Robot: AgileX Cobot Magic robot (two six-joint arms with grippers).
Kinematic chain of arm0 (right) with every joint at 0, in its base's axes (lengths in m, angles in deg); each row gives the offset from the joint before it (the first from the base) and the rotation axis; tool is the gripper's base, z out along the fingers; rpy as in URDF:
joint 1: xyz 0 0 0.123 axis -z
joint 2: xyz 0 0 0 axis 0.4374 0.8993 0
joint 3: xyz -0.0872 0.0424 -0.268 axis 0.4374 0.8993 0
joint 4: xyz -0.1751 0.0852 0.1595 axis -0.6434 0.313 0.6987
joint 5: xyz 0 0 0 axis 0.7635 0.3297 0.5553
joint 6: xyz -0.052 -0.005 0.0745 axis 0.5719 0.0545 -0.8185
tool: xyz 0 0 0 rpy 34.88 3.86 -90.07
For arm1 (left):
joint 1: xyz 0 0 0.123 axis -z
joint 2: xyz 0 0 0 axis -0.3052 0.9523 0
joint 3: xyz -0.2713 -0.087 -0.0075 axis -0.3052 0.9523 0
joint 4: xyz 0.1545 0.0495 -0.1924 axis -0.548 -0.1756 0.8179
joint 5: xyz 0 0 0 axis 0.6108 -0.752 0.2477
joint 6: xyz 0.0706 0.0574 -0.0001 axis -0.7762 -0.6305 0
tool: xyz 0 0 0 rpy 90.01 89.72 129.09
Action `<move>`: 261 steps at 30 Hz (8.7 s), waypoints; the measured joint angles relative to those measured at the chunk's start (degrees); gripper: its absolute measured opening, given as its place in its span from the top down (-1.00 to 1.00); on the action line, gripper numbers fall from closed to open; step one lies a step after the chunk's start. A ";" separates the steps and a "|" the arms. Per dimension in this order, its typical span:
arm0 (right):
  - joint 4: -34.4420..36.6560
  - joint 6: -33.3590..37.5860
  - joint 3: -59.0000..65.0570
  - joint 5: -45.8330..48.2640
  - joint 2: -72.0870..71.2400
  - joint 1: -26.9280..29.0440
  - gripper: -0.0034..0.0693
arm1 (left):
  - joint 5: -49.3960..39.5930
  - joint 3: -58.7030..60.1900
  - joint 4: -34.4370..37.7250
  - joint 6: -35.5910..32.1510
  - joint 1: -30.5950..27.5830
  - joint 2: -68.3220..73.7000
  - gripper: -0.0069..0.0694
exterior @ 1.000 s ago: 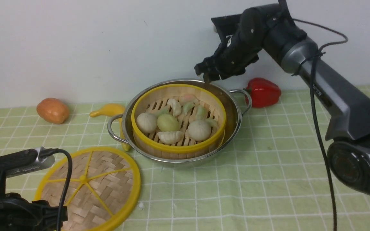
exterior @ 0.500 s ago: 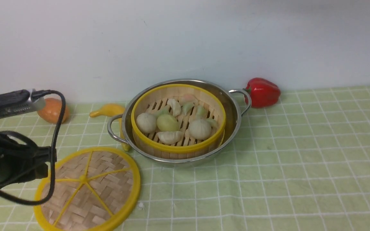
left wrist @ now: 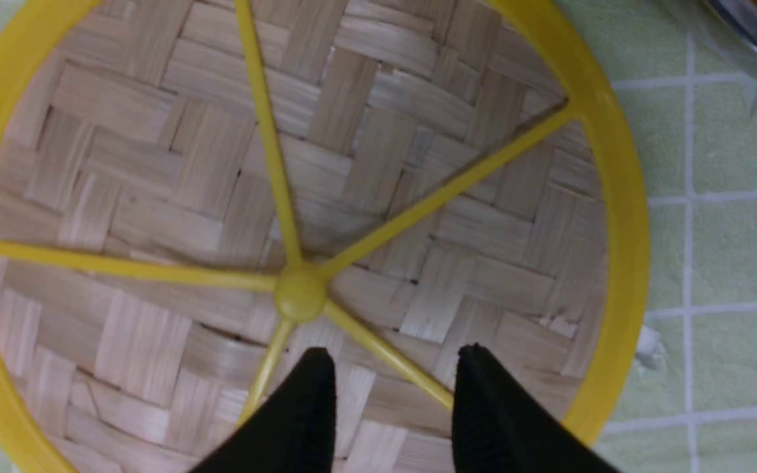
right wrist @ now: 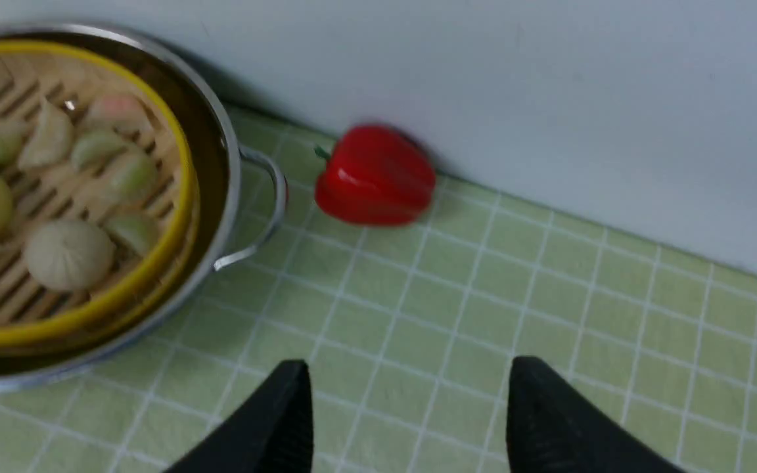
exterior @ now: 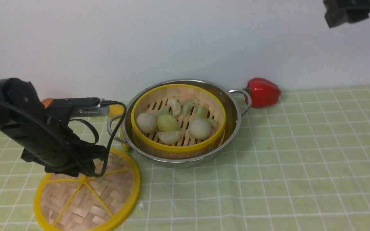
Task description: Place the steamer in the pot on the green tablecloth, and put the lid on the steamer.
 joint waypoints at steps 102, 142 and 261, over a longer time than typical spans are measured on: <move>-3.07 -1.09 13.78 0.19 -20.62 0.00 -0.21 | -23.95 -67.44 -18.26 8.84 25.89 30.14 0.51; -1.32 -1.09 13.78 0.19 -20.62 0.00 -0.21 | -19.32 -58.95 -20.37 8.04 25.89 29.54 0.51; -3.01 0.38 22.77 -10.59 -40.92 0.00 0.15 | -23.13 -73.19 -26.36 5.72 25.43 2.23 0.88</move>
